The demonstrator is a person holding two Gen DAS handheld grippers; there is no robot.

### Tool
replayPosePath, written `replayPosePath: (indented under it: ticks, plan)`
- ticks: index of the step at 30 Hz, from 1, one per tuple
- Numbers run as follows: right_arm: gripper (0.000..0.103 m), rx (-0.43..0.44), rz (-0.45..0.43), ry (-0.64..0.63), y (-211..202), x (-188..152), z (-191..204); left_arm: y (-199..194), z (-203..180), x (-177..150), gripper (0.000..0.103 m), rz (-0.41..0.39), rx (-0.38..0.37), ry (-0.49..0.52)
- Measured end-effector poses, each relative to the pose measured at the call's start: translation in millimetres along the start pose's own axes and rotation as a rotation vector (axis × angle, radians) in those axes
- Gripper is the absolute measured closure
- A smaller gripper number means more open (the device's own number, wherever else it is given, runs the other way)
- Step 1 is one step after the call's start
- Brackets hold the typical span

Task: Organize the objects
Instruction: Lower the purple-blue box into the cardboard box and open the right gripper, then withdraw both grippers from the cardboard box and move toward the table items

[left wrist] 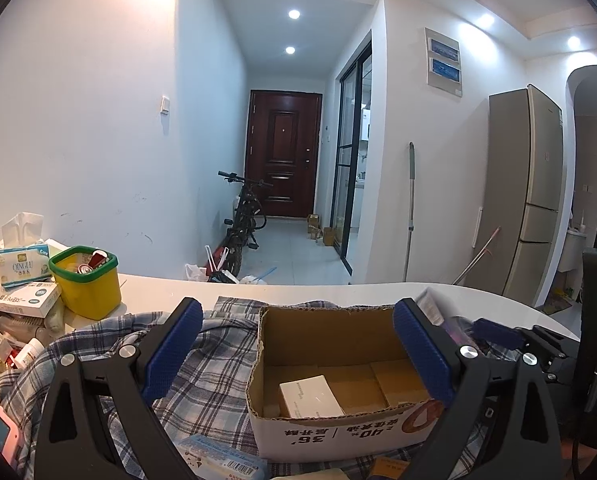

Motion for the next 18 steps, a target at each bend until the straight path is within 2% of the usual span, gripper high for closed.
replayPosePath:
  ticks: [5, 14, 18]
  plan:
    - [0.014, -0.043, -0.054, 0.016, -7.2, 5.5, -4.1, -0.9, 3.0, 1.3, 0.005, -0.006, 0.003, -0.011]
    - [0.014, -0.071, -0.086, 0.097, -11.5, 13.3, -21.0, -1.0, 4.0, 2.3, 0.005, -0.009, 0.004, -0.011]
    - [0.014, -0.095, -0.105, 0.084, -13.8, 15.3, -21.0, -1.6, 6.7, 3.8, 0.005, -0.019, 0.008, -0.004]
Point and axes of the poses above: each gripper's, at about its wrist camera, not at the fingertips, and y roughly the way its jaws point, z to its left, x to its top, the point moved 5 cm from there along y, roughly the way its jaws point, and after that the axes turned 1 degree about x, right-handed, at the moved point
